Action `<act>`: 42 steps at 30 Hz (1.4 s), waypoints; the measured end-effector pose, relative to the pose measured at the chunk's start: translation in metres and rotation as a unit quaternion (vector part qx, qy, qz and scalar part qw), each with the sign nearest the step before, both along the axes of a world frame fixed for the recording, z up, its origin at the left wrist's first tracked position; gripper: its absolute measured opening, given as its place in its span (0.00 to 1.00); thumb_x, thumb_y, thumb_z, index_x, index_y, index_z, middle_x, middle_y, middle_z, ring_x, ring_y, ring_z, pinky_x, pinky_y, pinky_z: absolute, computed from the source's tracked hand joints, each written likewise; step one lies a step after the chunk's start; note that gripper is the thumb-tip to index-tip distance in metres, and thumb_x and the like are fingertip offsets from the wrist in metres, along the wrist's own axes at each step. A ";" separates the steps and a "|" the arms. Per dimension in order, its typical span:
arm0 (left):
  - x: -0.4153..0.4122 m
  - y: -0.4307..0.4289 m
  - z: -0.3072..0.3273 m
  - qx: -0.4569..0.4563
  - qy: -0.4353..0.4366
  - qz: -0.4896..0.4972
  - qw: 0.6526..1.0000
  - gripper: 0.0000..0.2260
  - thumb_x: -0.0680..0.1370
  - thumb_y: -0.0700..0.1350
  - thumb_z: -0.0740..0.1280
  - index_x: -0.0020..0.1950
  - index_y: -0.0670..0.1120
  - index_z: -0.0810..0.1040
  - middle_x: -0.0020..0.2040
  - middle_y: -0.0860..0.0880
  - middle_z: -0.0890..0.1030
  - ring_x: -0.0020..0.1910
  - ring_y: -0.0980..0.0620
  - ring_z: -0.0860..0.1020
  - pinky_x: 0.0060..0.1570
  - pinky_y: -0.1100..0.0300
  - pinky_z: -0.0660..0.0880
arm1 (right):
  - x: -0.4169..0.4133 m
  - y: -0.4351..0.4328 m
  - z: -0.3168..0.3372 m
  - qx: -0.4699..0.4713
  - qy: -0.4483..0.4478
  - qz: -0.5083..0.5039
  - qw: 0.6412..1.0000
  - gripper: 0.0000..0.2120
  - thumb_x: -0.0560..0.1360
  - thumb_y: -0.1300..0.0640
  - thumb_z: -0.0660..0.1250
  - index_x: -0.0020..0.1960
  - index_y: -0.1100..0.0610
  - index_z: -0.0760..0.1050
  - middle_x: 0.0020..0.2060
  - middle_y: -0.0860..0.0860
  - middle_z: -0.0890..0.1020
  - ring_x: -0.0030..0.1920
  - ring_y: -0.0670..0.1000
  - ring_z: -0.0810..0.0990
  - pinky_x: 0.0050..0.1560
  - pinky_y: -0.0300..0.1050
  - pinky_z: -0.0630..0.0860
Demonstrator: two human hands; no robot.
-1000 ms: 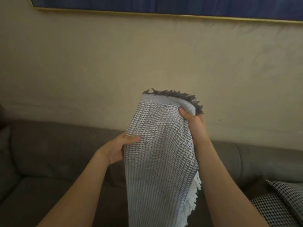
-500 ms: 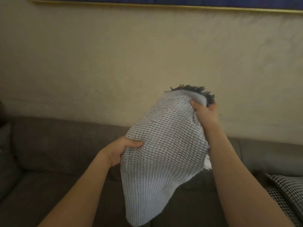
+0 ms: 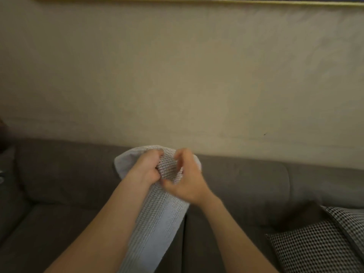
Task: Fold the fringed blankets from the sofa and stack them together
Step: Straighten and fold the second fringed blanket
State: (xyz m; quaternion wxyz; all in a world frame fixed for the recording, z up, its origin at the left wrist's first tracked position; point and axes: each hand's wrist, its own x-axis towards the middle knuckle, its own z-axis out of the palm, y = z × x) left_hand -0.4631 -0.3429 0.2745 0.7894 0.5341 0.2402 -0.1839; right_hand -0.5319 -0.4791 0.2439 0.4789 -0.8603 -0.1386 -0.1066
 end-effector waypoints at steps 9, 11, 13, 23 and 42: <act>-0.026 -0.001 0.021 0.426 -0.069 0.028 0.902 0.16 0.86 0.43 0.62 0.72 0.38 0.74 0.71 0.40 0.77 0.71 0.43 0.75 0.69 0.56 0.73 | -0.006 0.080 -0.037 0.017 0.042 -0.190 0.981 0.33 0.73 0.51 0.71 0.74 0.48 0.63 0.61 0.50 0.73 0.49 0.53 0.79 0.46 0.49 0.79; -0.036 0.001 0.038 0.396 -0.060 0.037 0.916 0.19 0.85 0.43 0.66 0.73 0.36 0.73 0.72 0.38 0.76 0.73 0.40 0.73 0.72 0.52 0.71 | 0.002 0.074 -0.034 -0.031 0.070 -0.217 0.973 0.30 0.74 0.56 0.69 0.74 0.47 0.66 0.61 0.50 0.78 0.52 0.55 0.82 0.45 0.48 0.77; -0.034 0.009 0.040 0.359 -0.033 0.058 0.931 0.20 0.84 0.42 0.67 0.73 0.34 0.72 0.72 0.37 0.75 0.73 0.38 0.73 0.72 0.51 0.70 | 0.005 0.064 -0.036 -0.073 0.095 -0.236 0.964 0.30 0.73 0.59 0.68 0.73 0.45 0.69 0.61 0.50 0.81 0.57 0.57 0.82 0.49 0.51 0.78; -0.022 0.041 -0.017 0.223 0.015 0.166 0.960 0.19 0.82 0.46 0.71 0.70 0.38 0.77 0.69 0.40 0.79 0.69 0.39 0.77 0.66 0.48 0.77 | 0.012 0.022 -0.025 -0.062 0.096 -0.275 0.955 0.27 0.70 0.65 0.63 0.65 0.45 0.79 0.49 0.52 0.86 0.51 0.60 0.85 0.48 0.56 0.83; -0.065 -0.013 -0.015 0.659 -0.288 -0.141 0.680 0.17 0.79 0.51 0.66 0.66 0.49 0.67 0.56 0.43 0.83 0.55 0.35 0.83 0.48 0.46 0.78 | 0.037 0.021 0.026 -0.311 -0.066 -0.059 0.946 0.10 0.78 0.67 0.61 0.56 0.59 0.65 0.36 0.55 0.76 0.38 0.65 0.79 0.34 0.53 0.67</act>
